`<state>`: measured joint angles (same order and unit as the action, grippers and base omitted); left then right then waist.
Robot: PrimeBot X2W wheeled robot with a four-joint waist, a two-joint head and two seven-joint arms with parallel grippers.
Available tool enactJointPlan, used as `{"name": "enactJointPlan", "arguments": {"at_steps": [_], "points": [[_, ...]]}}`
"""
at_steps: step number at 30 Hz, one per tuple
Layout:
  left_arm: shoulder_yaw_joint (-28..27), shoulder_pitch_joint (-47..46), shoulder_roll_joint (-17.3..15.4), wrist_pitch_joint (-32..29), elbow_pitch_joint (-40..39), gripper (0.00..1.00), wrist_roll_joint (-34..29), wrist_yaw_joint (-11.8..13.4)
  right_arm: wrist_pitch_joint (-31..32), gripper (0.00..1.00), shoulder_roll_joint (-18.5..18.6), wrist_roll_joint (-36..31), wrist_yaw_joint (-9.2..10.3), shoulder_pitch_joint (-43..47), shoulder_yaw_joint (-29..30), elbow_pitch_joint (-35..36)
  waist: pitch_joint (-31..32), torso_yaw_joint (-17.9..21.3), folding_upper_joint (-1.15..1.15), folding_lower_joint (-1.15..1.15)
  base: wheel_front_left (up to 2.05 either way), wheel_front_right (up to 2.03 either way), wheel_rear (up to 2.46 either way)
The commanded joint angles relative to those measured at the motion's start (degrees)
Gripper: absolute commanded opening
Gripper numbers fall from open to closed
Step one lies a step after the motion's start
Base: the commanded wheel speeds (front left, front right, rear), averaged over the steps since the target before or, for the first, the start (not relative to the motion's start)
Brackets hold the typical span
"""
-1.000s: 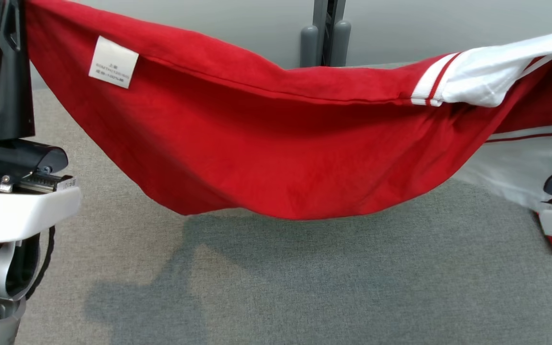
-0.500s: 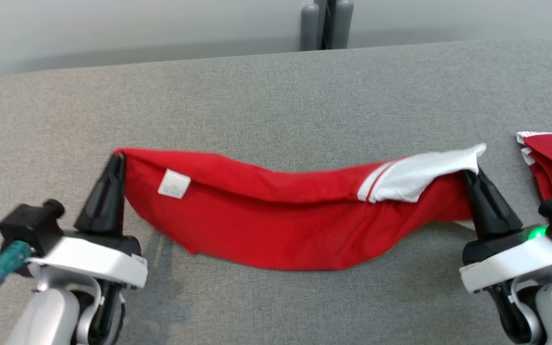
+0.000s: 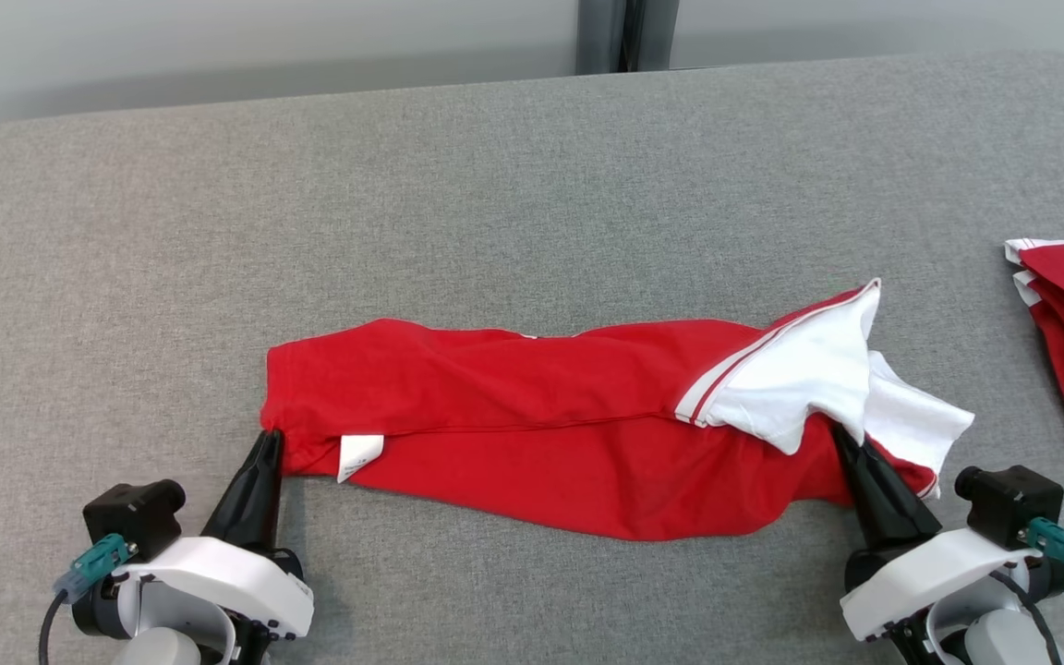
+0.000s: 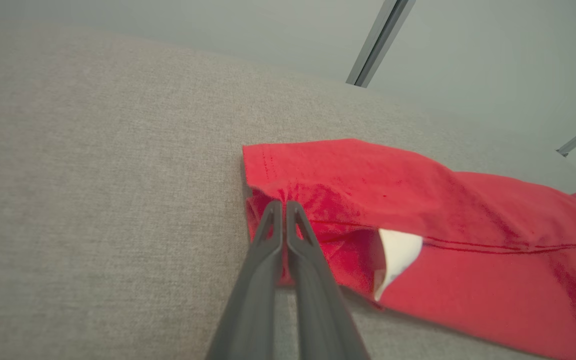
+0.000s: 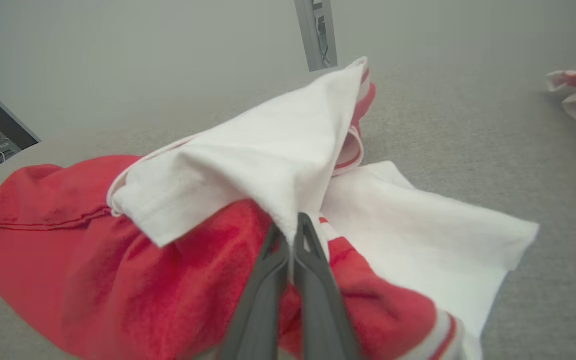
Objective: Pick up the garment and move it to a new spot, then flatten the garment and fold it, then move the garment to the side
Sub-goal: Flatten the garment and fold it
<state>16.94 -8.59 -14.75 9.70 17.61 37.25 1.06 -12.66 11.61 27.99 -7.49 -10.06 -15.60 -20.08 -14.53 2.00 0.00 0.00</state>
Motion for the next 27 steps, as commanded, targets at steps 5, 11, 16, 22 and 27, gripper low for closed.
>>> {"name": "enactJointPlan", "arguments": {"at_steps": [5, 11, 16, 22, 27], "points": [[0.3, -1.61, -0.01, 0.43, 1.91, 0.69, -0.4, 0.11, -0.97, 0.33, 0.68, 1.47, 0.0, -1.43, -0.7, -1.76, 0.35, -0.23, 0.0, 0.0, 0.0, 0.0, 0.0], [-1.28, -0.28, -0.14, 3.33, -1.57, 1.0, -2.18, 3.29, -1.48, 1.0, 1.55, 0.27, 0.0, 0.52, 1.48, 1.14, 1.95, -0.47, 0.0, 0.0, 0.0, 0.0, 0.0], [-3.9, 0.98, -0.74, 4.97, -7.86, 1.0, -4.59, 5.8, -1.67, 1.0, 1.65, -2.88, 0.0, 3.16, 5.74, 7.62, 3.47, -0.39, 0.0, 0.0, 0.0, 0.0, 0.0], [-5.37, 2.7, -2.02, 5.4, -17.41, 1.0, -9.98, 8.63, 0.71, 1.0, -1.19, -8.78, 0.0, 5.52, 13.14, 18.25, 6.51, -0.36, 0.0, 0.0, 0.0, 0.0, 0.0], [-5.22, 4.05, -3.24, 5.31, -20.8, 1.0, -12.28, 9.51, 4.25, 1.0, -2.79, -11.19, 0.0, 6.95, 16.19, 23.75, 8.78, -0.69, 0.0, 0.0, 0.0, 0.0, 0.0]]}}
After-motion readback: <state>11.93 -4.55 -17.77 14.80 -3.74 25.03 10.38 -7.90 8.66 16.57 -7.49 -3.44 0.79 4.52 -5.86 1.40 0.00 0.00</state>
